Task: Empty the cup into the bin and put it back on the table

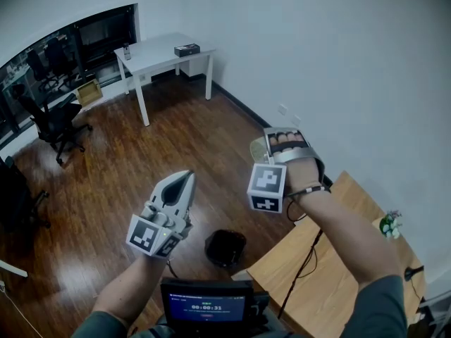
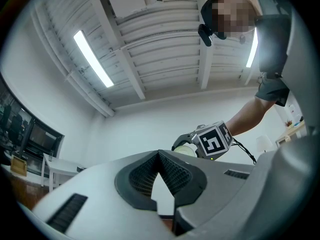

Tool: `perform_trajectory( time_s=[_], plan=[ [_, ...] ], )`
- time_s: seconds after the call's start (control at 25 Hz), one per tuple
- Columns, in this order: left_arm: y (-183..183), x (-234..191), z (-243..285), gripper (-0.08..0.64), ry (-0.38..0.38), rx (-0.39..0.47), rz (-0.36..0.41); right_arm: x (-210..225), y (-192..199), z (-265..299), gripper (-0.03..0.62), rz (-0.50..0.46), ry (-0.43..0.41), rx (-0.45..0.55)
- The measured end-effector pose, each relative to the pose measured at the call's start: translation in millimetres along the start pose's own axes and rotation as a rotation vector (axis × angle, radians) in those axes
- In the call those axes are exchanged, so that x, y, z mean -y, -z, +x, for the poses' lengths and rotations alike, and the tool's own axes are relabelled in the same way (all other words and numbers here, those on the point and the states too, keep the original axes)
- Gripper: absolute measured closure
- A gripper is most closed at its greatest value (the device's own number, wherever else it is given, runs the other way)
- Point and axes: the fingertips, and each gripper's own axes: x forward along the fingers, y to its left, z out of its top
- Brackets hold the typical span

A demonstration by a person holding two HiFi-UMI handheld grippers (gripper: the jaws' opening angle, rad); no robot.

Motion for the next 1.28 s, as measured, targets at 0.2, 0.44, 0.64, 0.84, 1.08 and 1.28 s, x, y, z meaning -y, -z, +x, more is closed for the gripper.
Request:
perform_trajectory(
  time_s=[0.2, 0.44, 0.64, 0.84, 1.08, 1.28],
  plan=[
    [1, 1, 1, 0.569, 0.015, -0.013, 0.009, -16, -1, -3, 0.193, 0.186, -0.101, 0.069],
    [7, 1, 0, 0.569, 0.012, -0.026, -0.015, -29, 2, -10, 0.192, 0.447, -0.219, 0.128],
    [13, 5, -2, 0.569, 0.004, -0.041, -0.044, -52, 1, -13, 0.192, 0.638, -0.330, 0.186],
    [11, 7, -3, 0.569, 0.014, -0.038, -0.040, -71, -6, -25, 0.192, 0.861, -0.422, 0.309],
    [13, 8, -6, 0.569, 0.013, -0.037, -0.052, -73, -11, -45, 0.192, 1.030, -0.475, 0.435],
    [16, 24, -10, 0.569, 0.071, -0.060, -0.018, -73, -2, -63, 0.192, 1.184, -0.478, 0.504]
  ],
)
